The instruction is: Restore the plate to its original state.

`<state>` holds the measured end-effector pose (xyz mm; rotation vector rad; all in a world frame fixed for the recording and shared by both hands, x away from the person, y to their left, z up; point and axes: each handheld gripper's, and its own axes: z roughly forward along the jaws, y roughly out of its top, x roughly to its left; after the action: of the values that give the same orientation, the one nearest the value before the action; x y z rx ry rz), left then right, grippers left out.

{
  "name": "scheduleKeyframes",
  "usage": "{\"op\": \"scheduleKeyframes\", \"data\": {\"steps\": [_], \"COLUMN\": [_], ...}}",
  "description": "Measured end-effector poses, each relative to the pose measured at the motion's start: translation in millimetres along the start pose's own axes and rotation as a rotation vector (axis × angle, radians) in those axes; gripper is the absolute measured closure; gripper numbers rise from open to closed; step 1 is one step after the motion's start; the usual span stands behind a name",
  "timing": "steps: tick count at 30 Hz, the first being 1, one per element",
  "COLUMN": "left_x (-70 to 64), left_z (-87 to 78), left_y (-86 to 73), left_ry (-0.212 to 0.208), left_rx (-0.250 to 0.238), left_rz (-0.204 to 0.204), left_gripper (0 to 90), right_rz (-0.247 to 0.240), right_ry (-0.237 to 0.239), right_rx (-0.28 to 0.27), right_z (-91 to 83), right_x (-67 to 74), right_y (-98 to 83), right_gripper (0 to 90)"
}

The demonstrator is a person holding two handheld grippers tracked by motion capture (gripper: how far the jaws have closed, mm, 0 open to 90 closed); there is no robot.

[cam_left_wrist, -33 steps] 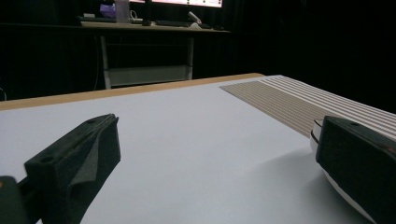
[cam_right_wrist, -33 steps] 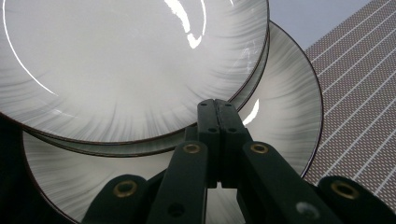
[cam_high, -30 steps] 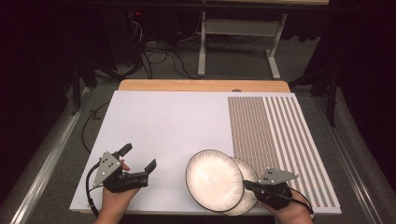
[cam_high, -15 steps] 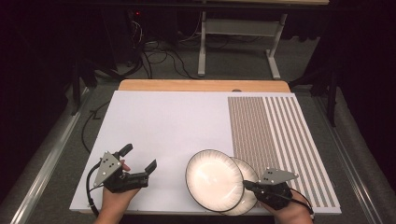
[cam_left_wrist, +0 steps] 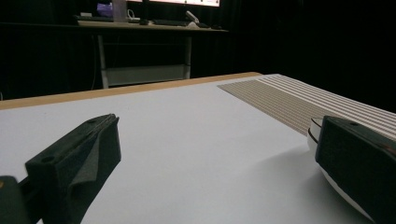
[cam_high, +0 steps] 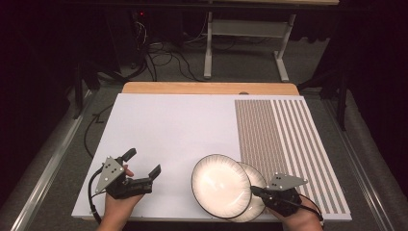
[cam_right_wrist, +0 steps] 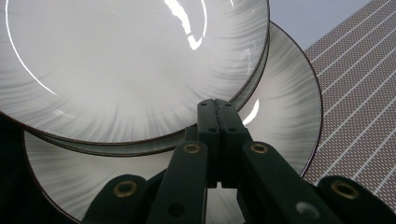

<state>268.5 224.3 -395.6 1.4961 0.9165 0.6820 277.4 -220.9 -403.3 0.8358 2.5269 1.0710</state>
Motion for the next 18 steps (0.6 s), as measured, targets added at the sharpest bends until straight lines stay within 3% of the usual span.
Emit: {"op": "scheduleKeyframes", "data": {"steps": [18], "left_x": [0.0], "left_z": [1.6], "left_y": [-0.9], "left_ry": [-0.008], "left_rx": [0.01], "left_rz": [0.0], "left_gripper": [0.8], "right_rz": [0.013], "right_ry": [-0.009], "right_rx": [0.0], "right_z": [-2.4], "right_x": [-3.2], "right_y": [-1.9], "right_gripper": [90.0]}}
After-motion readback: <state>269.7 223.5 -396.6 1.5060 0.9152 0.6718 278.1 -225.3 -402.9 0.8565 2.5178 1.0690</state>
